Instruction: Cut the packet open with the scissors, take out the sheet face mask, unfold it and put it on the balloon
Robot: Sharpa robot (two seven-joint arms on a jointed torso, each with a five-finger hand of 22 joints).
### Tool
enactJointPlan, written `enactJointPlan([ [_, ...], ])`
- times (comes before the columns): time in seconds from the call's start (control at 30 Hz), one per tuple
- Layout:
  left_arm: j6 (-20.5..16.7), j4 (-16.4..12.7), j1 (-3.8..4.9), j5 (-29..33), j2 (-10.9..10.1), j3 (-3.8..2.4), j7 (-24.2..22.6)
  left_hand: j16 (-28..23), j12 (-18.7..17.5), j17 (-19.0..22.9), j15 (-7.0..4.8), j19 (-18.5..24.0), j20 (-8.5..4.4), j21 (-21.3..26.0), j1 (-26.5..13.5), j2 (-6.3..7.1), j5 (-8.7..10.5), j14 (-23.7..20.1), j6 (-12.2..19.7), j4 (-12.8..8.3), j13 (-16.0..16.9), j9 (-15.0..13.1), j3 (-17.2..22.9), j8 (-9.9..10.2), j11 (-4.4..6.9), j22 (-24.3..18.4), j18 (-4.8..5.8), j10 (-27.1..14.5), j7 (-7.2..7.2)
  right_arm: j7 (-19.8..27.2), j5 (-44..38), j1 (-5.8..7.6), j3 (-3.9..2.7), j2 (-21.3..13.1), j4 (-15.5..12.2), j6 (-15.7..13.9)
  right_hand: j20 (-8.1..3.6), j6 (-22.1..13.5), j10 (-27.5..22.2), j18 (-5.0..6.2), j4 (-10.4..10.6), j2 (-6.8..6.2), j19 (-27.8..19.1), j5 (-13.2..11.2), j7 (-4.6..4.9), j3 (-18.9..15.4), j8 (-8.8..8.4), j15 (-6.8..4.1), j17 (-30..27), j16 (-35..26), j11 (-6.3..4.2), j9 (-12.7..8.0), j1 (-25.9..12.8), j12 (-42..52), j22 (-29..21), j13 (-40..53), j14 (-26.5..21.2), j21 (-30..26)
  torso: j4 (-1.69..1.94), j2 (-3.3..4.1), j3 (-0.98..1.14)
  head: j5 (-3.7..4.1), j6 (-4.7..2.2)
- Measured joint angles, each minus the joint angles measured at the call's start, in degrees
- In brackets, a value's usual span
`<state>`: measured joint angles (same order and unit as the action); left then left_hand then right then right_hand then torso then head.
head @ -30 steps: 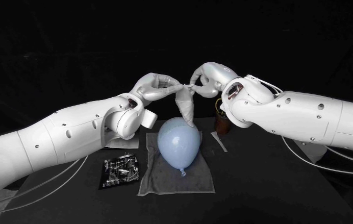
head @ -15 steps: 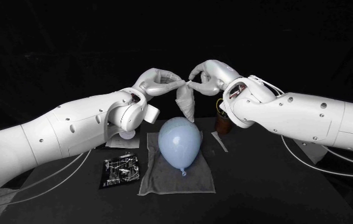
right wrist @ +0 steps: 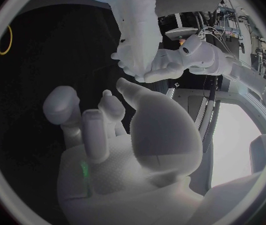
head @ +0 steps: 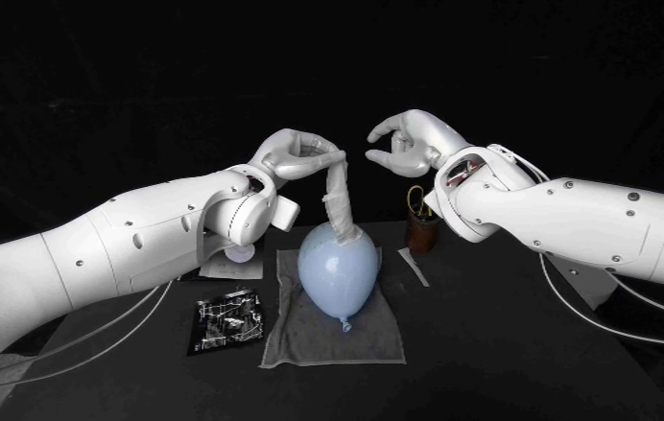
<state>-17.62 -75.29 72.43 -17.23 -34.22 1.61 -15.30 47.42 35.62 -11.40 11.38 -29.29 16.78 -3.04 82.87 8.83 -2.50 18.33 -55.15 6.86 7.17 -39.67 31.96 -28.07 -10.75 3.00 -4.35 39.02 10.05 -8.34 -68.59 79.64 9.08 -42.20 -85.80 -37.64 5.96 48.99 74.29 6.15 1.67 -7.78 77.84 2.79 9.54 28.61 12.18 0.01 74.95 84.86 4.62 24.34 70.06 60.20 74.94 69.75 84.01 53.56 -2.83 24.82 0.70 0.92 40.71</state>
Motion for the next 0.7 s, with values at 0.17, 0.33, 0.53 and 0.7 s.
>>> enactJointPlan([
  [0.17,-0.52,0.08,0.01,0.16,0.07,0.00,0.34,0.00,0.12,0.00,0.00,0.00,0.00,0.00,-0.01,0.01,0.01,0.00,0.01,-0.16,0.00,0.00,0.15,0.03,0.00,0.00,0.01,0.00,0.00,0.35,1.71,0.00,0.03,-0.40,0.17,1.47,0.32,-0.02,-0.92,0.00,0.00,-0.10,-0.32,0.20,0.01,0.00,-0.46,0.40,-0.05,-0.21,0.11,-0.32,0.85,-0.61,-0.03,-0.61,0.01,-1.17,0.00,-0.01,-0.03,-0.01,-0.09],
  [0.33,-0.94,0.12,0.01,0.39,0.14,0.00,0.64,0.22,0.29,0.00,0.00,0.00,0.00,0.00,-0.01,0.01,0.06,0.00,0.01,-0.16,0.00,-0.03,0.15,0.05,0.00,0.01,0.00,0.00,0.00,0.61,3.10,0.00,0.13,-0.59,0.33,3.70,0.41,0.02,-1.32,-0.01,0.01,-0.30,-0.41,0.31,0.07,-0.35,-0.68,0.41,-0.04,-0.22,0.11,-0.47,1.06,-0.71,-0.04,-0.82,0.01,-1.31,0.03,-0.02,-0.02,-0.01,-0.14],
  [0.53,-1.41,0.14,0.02,0.70,0.15,0.00,1.14,0.22,0.29,-0.07,0.00,0.00,0.00,0.00,-0.02,0.02,0.07,0.00,0.11,-0.16,0.06,-0.08,0.15,-0.11,0.00,0.01,0.00,0.00,0.10,1.87,4.77,-0.19,0.13,-0.78,-1.28,3.73,-0.09,4.19,1.83,-0.04,1.34,-0.30,1.82,0.31,-1.08,-1.67,0.45,0.36,-0.03,1.70,-0.87,-0.33,1.06,4.72,-0.02,1.96,-0.03,4.02,0.07,-0.02,-0.03,0.03,-0.21],
  [0.7,-1.78,0.20,0.02,0.88,0.22,0.00,1.57,0.22,0.29,-0.07,0.00,0.00,0.00,0.00,-0.02,0.02,0.07,0.00,0.12,-0.06,0.06,-0.13,0.24,-0.14,0.00,0.01,0.00,0.00,0.10,2.88,7.65,-0.73,0.16,-0.76,-3.70,2.47,-0.52,4.81,2.71,-0.05,2.65,-1.07,2.41,0.31,-1.31,-2.98,0.45,-0.03,0.00,2.25,-1.25,-0.43,0.28,6.56,0.00,2.93,0.02,5.54,0.09,-0.02,-0.05,0.04,-0.21],
])
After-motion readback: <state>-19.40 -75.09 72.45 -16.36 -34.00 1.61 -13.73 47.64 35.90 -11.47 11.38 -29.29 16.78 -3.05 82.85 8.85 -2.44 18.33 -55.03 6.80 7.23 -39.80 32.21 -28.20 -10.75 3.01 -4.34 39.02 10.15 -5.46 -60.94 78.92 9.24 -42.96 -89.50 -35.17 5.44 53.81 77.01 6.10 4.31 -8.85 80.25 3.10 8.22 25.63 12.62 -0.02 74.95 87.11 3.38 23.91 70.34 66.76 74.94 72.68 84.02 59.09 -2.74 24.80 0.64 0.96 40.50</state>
